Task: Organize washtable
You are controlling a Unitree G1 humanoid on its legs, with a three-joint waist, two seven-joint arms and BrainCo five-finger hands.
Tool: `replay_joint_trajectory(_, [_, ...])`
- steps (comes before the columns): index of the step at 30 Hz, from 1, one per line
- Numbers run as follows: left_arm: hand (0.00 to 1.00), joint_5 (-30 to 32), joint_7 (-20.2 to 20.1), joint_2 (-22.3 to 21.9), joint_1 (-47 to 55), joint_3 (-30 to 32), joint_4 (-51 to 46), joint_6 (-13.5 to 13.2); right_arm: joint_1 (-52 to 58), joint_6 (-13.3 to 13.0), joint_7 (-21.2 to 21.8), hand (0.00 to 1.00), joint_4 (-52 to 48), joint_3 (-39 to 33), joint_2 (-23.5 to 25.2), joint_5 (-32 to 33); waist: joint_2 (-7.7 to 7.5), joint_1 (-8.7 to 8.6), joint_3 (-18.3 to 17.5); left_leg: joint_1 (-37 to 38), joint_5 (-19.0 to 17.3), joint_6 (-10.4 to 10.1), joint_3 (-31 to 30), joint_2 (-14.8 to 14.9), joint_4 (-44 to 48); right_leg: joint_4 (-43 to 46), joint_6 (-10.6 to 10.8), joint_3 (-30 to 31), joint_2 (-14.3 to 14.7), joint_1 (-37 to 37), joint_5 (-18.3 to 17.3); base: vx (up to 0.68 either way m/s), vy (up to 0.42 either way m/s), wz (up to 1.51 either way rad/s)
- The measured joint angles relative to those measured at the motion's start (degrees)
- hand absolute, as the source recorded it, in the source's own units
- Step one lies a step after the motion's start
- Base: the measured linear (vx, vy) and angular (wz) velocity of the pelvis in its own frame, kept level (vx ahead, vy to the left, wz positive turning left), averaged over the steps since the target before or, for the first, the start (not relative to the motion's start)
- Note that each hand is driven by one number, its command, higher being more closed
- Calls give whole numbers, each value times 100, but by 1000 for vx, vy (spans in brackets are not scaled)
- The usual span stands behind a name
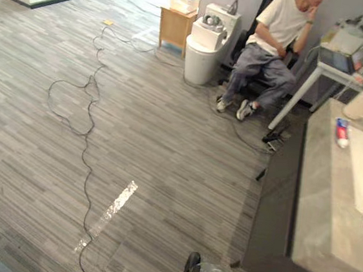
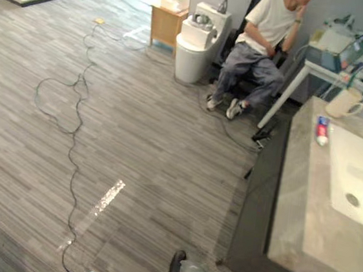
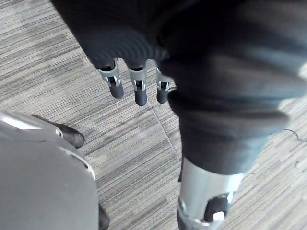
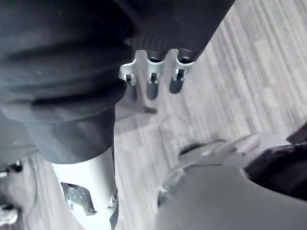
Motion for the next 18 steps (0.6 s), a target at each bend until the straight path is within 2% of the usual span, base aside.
replay_joint_trajectory(1, [0, -11, -5, 27, 85, 5, -12, 9, 46, -9, -3, 0, 0, 135, 7, -12, -23, 7, -86, -34, -111, -174, -58, 4, 455, -926, -298, 76, 459, 211, 472, 663, -20, -23])
replay_joint_trajectory(2, [0, 1, 1, 83, 111, 80, 8, 17, 73, -10, 3, 0, 22, 261, 29, -40, -169, 2, -156, -209, -189, -292, -88, -149, 1404, -1356, -645, 139, 537, 556, 740, 632, -3, -31])
replay_joint_trajectory(3, [0, 2, -10, 1, 77, 56, -19, 18, 38, -6, 14, 0, 8, 184, -65, -34, 31, 23, -151, -456, -122, -348, -162, -2, 2124, -1361, -757, 155, 689, 705, 722, 614, 45, -18])
replay_joint_trajectory(4, [0, -1, -12, 11, 35, -70, -48, 2, 8, -15, 4, 0, -13, 361, -116, -92, 75, 31, -103, -1039, 211, -475, -109, 237, 3656, -1369, -630, 414, 676, 1032, 411, 456, 47, -28])
replay_joint_trajectory(5, [0, -2, -13, -4, 28, -85, -93, -13, -27, -17, 7, 0, -16, 364, -122, -98, 77, 62, -60, -1225, 203, -459, -88, 348, 4260, -1341, -618, 523, 688, 1209, 296, 651, 13, -65])
replay_joint_trajectory(6, [0, -20, 9, -20, 17, -170, -127, -19, -90, -3, 8, 0, 76, 469, -123, -244, 50, 193, -31, -1595, 164, -432, 6, 628, 5091, -1348, -555, 805, 682, 1673, 188, 499, -27, -83])
replay_joint_trajectory(7, [0, -83, 0, 10, 21, -180, -139, -9, -136, -6, 3, 0, 98, 503, -101, -289, 21, 271, -24, -1720, 156, -434, 0, 691, 5186, -1365, -505, 940, 646, 1836, 136, 658, 24, -126])
replay_joint_trajectory(8, [0, -280, 16, 6, 16, -246, -148, -32, -310, 32, -2, 0, 213, 550, -19, -459, -91, 332, 56, -2191, 124, -416, -137, 824, 5081, -1402, -391, 1312, 508, 2227, 4, 442, 75, -82])
replay_joint_trajectory(9, [0, -322, 17, 7, 15, -250, -149, -35, -328, 36, 10, 0, 212, 558, -29, -477, -83, 331, 64, -2295, 122, -416, -178, 838, 5022, -1423, -378, 1366, 478, 2294, -11, 500, 150, -91])
replay_joint_trajectory(11, [0, -546, 39, -26, 22, -253, -212, -45, -448, 41, 0, 0, 220, 557, -5, -518, -83, 346, 118, -2713, 89, -464, -350, 820, 4349, -1513, -212, 1641, 277, 2579, -116, 330, 181, -65])
replay_joint_trajectory(12, [0, -647, 90, -57, 25, -269, -240, -54, -495, 38, -4, 0, 214, 574, -1, -529, -78, 388, 129, -2926, 109, -494, -495, 757, 3562, -1519, -107, 1845, 131, 2697, -288, 347, 268, -65])
replay_joint_trajectory(13, [0, -717, 142, -76, 17, -282, -241, -57, -513, 31, -1, 0, 199, 672, -32, -548, -54, 391, 144, -3046, 182, -590, -921, 606, 2603, -1495, 12, 1962, 25, 2777, -447, 328, 292, -59])
replay_joint_trajectory(14, [0, -795, 145, -89, 17, -286, -245, -73, -496, 32, -4, 0, 203, 688, -40, -589, -55, 415, 146, -3069, 271, -688, -1153, 534, 2052, -1435, 68, 2023, -25, 2799, -557, 244, 251, -42])
replay_joint_trajectory(15, [0, -877, 148, -105, 5, -280, -261, -117, -452, 28, -7, 0, 202, 747, -58, -673, -55, 466, 146, -3084, 398, -788, -1486, 496, 1381, -1336, 94, 2125, -88, 2836, -761, 298, 332, -41])
replay_joint_trajectory(16, [0, -964, 151, -111, 28, -264, -285, -167, -418, 29, -10, 0, 203, 824, -74, -718, -50, 480, 149, -3141, 620, -916, -1773, 504, 752, -1213, 221, 2234, -132, 2922, -1002, 412, 417, -53])
replay_joint_trajectory(17, [0, -1028, 151, -121, 43, -235, -292, -169, -379, 35, -14, 0, 215, 967, -61, -733, -138, 508, 116, -3113, 1192, -957, -1719, 486, 765, -1037, 348, 2390, -249, 2962, -1246, 453, 438, -54])
replay_joint_trajectory(18, [0, -1027, 157, -85, 54, -225, -302, -174, -367, 38, -11, 0, 216, 1034, -17, -750, -155, 581, 131, -3079, 1486, -945, -1651, 414, 789, -974, 430, 2506, -344, 2962, -1350, 450, 395, -81])
